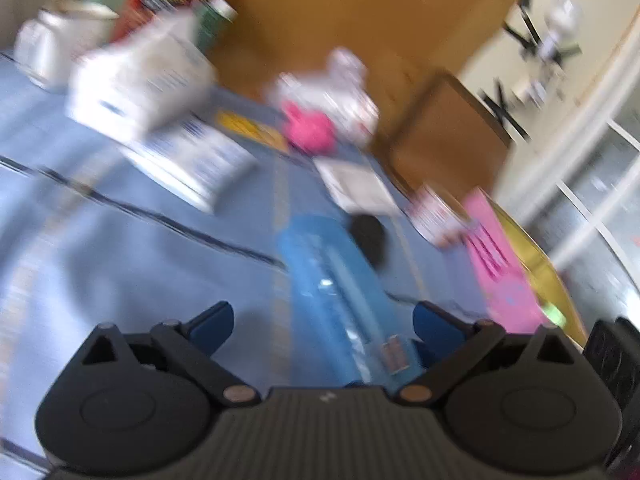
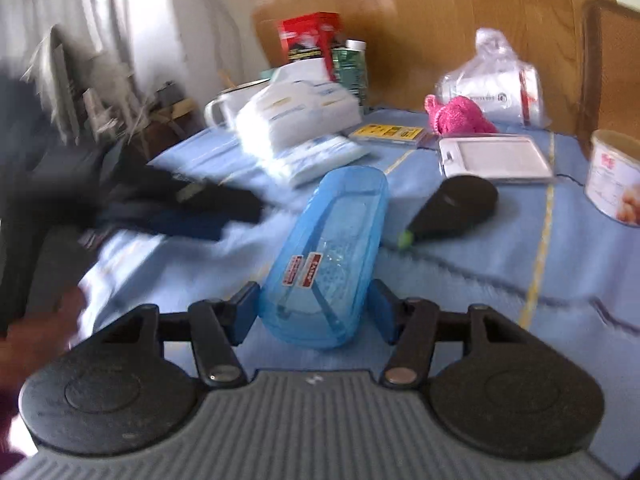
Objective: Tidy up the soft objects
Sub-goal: 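Grasp the blue plastic case with the right gripper and lift it, then lower the blue case into the pink tin and open the right gripper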
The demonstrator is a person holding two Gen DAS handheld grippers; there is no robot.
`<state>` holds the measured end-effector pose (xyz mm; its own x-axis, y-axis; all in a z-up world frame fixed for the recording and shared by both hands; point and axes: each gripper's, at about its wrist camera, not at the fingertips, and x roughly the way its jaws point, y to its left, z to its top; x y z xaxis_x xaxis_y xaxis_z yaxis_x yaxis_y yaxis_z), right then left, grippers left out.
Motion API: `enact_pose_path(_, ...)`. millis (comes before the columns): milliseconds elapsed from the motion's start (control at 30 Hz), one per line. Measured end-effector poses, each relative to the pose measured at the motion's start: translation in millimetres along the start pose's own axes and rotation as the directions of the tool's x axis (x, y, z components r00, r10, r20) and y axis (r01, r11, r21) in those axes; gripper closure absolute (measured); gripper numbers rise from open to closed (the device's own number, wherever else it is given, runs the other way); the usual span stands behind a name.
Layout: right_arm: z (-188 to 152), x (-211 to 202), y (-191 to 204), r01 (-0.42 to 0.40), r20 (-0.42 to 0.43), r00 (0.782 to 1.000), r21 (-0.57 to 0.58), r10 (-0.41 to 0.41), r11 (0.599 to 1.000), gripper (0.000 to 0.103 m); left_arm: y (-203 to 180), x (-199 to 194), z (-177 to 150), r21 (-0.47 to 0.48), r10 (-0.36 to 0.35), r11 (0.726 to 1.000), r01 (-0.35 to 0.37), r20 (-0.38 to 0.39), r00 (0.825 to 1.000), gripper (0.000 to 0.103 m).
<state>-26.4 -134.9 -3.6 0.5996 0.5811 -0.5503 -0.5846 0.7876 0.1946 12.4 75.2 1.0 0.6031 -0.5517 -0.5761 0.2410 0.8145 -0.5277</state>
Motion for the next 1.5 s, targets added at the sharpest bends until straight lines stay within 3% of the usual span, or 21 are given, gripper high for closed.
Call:
enact_pose_path(67, -12, -10, 5, 0.014, 0.017, 1.000, -0.017, -0.014, 1.000, 0.041, -12, 15, -4, -0.001, -0.026, 1.000, 0.026, -0.064, 0.998, 0.003)
enact_pose_path(200, -21, -19, 5, -0.012, 0.061, 0.998, 0.011, 0.011, 1.000, 0.041, -44, 28, -9, 0.062, 0.014, 0.998, -0.009, -0.084, 0.996, 0.014)
enact_pose_path(267, -23, -27, 4, 0.024, 0.101, 0.995, -0.002, -0.024, 1.000, 0.041, -62, 32, -7, 0.100, 0.036, 0.995, -0.028, -0.088, 0.995, 0.019)
enact_pose_path(433, -18, -70, -18, 0.126, 0.272, 0.954, 0.032, -0.130, 0.992, 0.041, -124, 41, 11, 0.217, -0.027, 0.975, 0.044, -0.083, 0.996, 0.020)
enact_pose_path(633, -20, -132, -65, 0.340, 0.406, 0.840, 0.123, -0.360, 0.932, 0.041, -245, 89, 19, 0.425, -0.131, 0.890, 0.163, -0.104, 0.986, 0.020)
enact_pose_path(767, -27, -167, -110, 0.436, 0.415, 0.760, 0.244, -0.499, 0.866, 0.041, -310, 132, 10, 0.497, -0.187, 0.833, 0.244, -0.164, 0.969, 0.020)
enact_pose_path(867, -32, -182, -143, 0.486, 0.395, 0.716, 0.311, -0.576, 0.817, 0.041, -344, 164, -2, 0.529, -0.203, 0.799, 0.286, -0.210, 0.956, 0.019)
enact_pose_path(1000, -39, -175, -190, 0.635, 0.260, 0.613, 0.399, -0.746, 0.661, 0.040, -349, 179, -11, 0.521, -0.172, 0.814, 0.256, -0.205, 0.963, 0.019)
enact_pose_path(1167, -55, -191, -196, 0.592, 0.282, 0.581, 0.497, -0.763, 0.634, 0.040, -321, 158, -4, 0.528, -0.138, 0.827, 0.191, -0.140, 0.981, 0.016)
enact_pose_path(1333, -57, -192, -174, 0.565, 0.364, 0.568, 0.480, -0.738, 0.671, 0.040, -279, 122, 8, 0.505, -0.105, 0.855, 0.118, -0.054, 0.993, 0.014)
enact_pose_path(1500, -38, -178, -143, 0.523, 0.441, 0.610, 0.401, -0.659, 0.752, 0.040, -227, 82, 13, 0.472, -0.050, 0.881, 0.026, 0.037, 0.998, 0.011)
